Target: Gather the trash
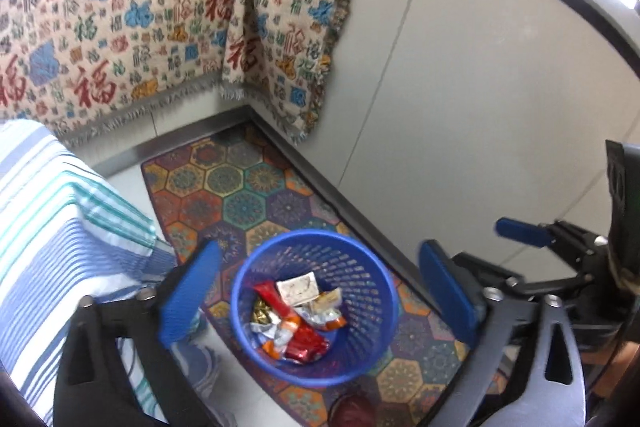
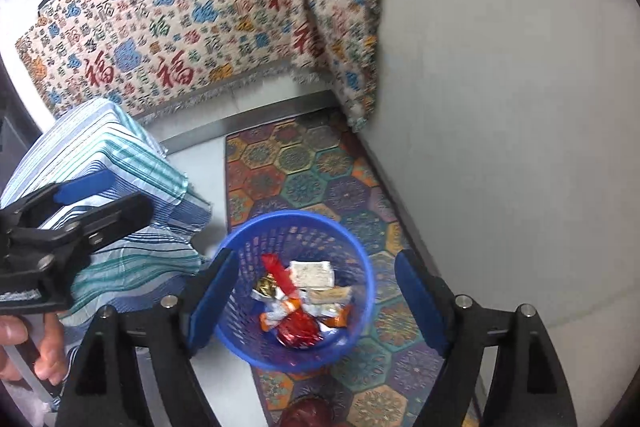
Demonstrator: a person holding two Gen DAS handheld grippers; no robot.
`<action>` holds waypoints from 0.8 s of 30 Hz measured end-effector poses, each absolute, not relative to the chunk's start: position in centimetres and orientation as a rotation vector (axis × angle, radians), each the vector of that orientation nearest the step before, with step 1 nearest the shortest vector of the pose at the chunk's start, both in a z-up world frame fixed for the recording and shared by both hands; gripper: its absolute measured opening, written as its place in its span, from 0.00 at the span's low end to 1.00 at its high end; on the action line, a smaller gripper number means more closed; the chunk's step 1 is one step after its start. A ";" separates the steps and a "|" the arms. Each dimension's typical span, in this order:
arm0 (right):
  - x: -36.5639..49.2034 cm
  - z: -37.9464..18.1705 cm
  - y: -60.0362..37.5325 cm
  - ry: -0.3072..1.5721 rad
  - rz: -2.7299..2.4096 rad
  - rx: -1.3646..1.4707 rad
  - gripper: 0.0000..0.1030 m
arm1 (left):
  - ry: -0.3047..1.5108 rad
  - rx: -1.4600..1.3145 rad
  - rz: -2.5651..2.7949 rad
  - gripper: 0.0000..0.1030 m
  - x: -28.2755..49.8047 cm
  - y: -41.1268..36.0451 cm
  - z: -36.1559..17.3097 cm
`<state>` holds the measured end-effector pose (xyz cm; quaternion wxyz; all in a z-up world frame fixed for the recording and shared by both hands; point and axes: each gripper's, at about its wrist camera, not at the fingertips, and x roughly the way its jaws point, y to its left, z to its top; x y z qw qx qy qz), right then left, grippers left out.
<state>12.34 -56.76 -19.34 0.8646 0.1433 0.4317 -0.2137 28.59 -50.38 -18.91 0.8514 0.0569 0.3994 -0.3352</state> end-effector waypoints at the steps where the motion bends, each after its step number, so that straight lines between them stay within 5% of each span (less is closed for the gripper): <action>1: 11.7 -18.6 -56.4 0.896 -0.466 0.297 0.83 | 0.839 0.130 -0.709 0.99 27.5 -49.9 -18.3; 14: -0.6 -13.2 -45.4 0.710 -0.625 0.255 0.91 | 0.658 0.243 -0.566 1.00 12.9 -44.4 -12.5; 24: -3.0 -12.3 -42.4 0.643 -0.689 0.224 0.91 | 0.644 0.318 -0.517 1.00 10.1 -44.3 -13.2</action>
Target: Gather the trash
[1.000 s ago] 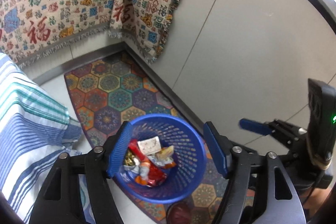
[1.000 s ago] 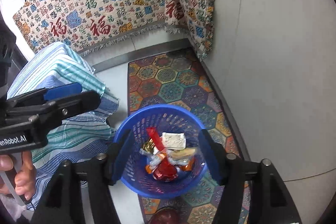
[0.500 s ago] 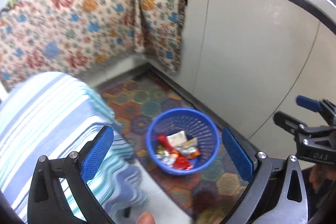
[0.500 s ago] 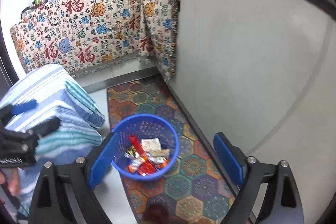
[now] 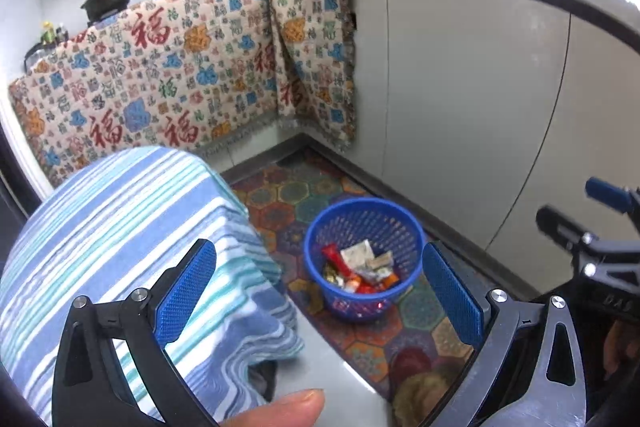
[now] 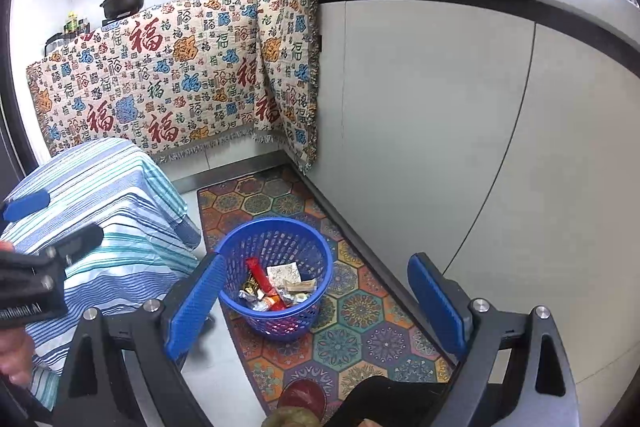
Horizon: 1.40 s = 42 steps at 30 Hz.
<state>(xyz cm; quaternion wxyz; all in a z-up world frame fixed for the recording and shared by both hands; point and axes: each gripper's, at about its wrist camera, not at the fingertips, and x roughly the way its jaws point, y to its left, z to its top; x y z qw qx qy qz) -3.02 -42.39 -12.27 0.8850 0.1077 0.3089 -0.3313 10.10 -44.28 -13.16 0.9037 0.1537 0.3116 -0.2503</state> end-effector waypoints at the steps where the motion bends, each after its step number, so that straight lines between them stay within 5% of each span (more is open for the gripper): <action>1: -3.1 -12.2 -42.3 0.641 -0.688 0.225 0.91 | 0.654 0.322 -0.518 1.00 10.2 -44.4 -13.3; 42: -3.3 -11.9 -42.0 0.625 -0.659 0.210 0.91 | 0.719 0.309 -0.485 1.00 10.3 -44.8 -14.0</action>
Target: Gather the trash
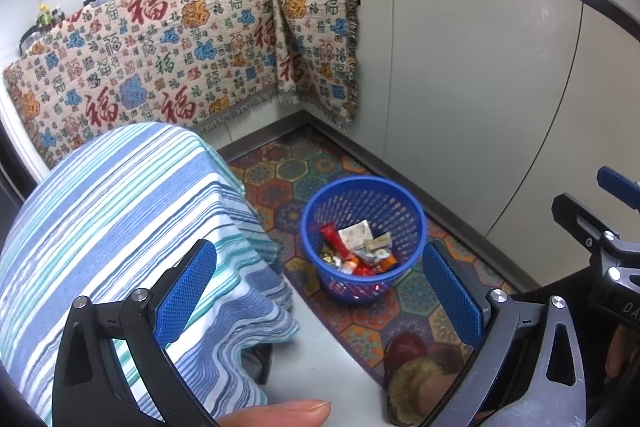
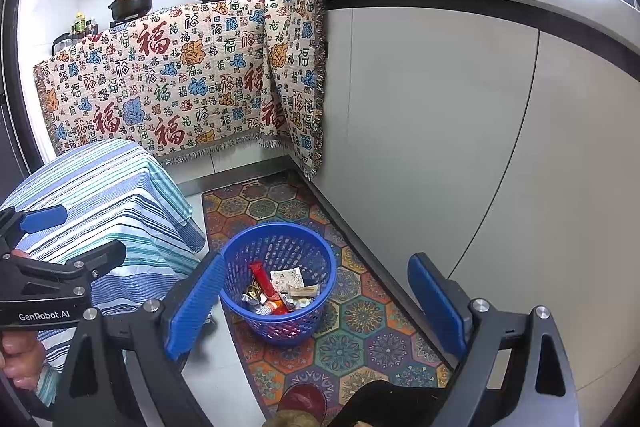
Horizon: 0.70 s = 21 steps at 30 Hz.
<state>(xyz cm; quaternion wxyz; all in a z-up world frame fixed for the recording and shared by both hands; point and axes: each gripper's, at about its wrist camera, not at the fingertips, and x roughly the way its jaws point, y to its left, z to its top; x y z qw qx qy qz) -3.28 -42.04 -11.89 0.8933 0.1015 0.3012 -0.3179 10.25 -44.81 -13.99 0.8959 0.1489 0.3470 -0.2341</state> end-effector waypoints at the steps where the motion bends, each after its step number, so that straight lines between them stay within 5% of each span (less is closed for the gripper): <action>1: -3.3 -11.9 -42.0 0.626 -0.659 0.209 0.91 | 0.720 0.308 -0.486 1.00 10.3 -44.8 -14.0; 21: -3.3 -12.2 -42.2 0.634 -0.660 0.209 0.91 | 0.732 0.316 -0.492 1.00 10.3 -45.3 -14.3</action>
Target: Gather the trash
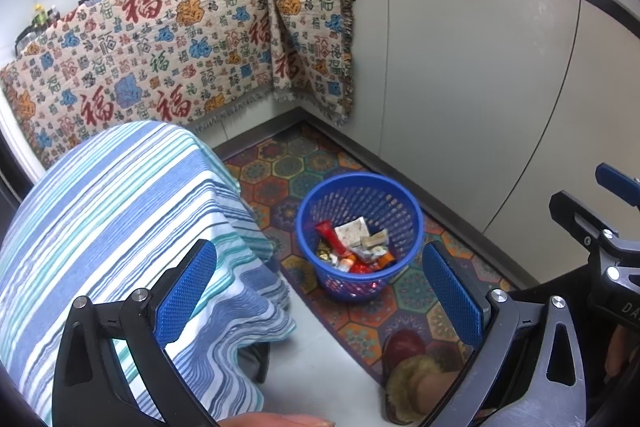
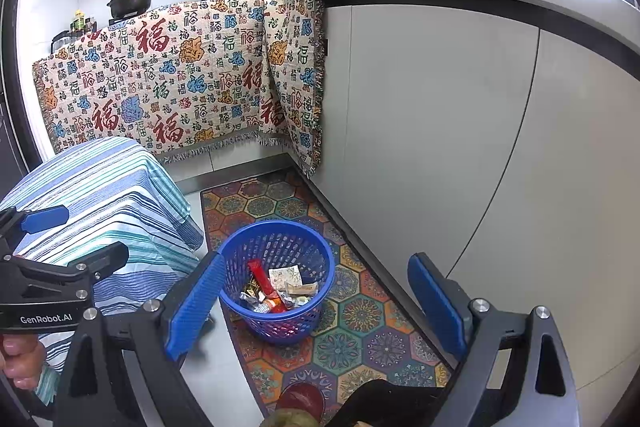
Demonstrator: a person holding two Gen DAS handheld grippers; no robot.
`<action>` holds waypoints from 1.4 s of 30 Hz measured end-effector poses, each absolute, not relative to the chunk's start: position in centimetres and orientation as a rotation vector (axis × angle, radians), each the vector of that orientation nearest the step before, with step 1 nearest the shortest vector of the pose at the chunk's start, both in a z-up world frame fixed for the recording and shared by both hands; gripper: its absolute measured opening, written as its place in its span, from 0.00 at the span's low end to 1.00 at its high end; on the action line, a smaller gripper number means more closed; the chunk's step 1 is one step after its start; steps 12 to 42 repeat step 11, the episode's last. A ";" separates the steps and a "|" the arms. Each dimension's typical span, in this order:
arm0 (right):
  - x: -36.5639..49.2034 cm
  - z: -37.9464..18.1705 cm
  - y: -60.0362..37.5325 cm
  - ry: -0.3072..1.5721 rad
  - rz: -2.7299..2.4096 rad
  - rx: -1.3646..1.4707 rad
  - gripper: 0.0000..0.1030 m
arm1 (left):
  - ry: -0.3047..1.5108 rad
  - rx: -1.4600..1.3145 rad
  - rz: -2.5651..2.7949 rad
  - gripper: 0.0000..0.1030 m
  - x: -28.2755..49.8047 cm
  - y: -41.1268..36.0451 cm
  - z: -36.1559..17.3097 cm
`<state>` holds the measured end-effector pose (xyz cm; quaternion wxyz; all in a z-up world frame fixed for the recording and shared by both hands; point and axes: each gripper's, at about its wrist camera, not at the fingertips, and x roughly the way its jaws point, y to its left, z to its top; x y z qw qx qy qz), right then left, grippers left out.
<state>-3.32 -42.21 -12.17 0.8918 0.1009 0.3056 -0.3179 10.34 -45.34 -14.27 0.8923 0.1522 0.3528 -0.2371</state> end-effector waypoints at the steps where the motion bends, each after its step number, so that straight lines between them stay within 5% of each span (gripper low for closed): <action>1: -3.4 -12.2 -42.2 0.635 -0.660 0.210 0.91 | 0.733 0.317 -0.493 1.00 10.3 -45.4 -14.3; 42: -3.6 -12.7 -42.6 0.637 -0.662 0.219 0.91 | 0.718 0.326 -0.490 0.99 10.1 -45.5 -14.3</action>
